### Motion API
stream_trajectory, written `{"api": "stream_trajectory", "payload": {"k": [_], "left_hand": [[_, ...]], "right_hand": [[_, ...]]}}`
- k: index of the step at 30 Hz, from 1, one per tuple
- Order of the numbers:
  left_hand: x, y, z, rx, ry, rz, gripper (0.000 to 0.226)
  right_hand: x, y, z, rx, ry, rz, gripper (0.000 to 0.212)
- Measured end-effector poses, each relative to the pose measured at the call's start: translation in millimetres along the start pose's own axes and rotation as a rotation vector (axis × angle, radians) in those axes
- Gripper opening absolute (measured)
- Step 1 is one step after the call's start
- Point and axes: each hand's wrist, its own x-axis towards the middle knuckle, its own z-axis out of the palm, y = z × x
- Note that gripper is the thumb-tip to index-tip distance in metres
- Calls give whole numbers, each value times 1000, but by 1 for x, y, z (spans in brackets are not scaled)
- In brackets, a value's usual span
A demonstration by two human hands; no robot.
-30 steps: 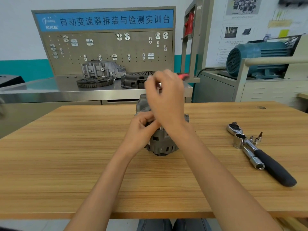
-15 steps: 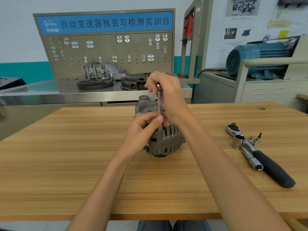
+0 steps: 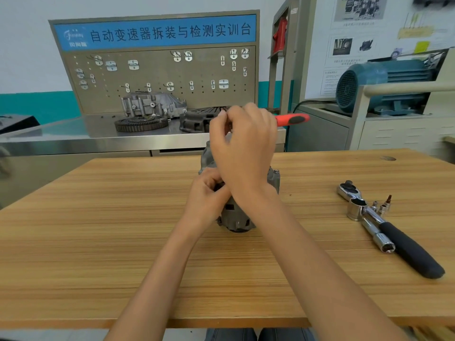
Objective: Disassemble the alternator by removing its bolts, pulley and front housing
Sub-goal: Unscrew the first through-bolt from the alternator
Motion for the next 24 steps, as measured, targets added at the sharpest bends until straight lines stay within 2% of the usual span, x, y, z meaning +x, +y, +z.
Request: {"api": "stream_trajectory", "payload": {"k": [3, 7, 9, 11, 13, 15, 18, 20, 22, 24], "left_hand": [[-1, 3, 0, -45, -25, 29, 55], [0, 8, -1, -85, -88, 59, 27], [0, 9, -1, -76, -99, 69, 25], [-1, 8, -1, -73, -96, 60, 25], [-1, 7, 1, -60, -71, 57, 25], [-2, 5, 1, -54, -24, 45, 26], [-1, -1, 0, -38, 19, 25, 38], [-2, -3, 0, -32, 47, -8, 55], [-2, -3, 2, -24, 45, -18, 63], [-2, -1, 3, -21, 42, -11, 59]], "right_hand": [[4, -1, 0, 267, -126, 78, 32], [19, 4, -10, 830, -449, 465, 29], [22, 12, -10, 1049, -479, 573, 32], [21, 15, -10, 1113, -457, 600, 38], [18, 14, -9, 1038, -428, 575, 41], [13, 8, -8, 852, -355, 460, 38], [1, 3, -3, 240, -127, 113, 28], [-5, -1, 1, -91, 17, 22, 21], [-5, -5, 2, -62, 34, 46, 21], [0, -7, 2, 149, -40, 106, 30]]}}
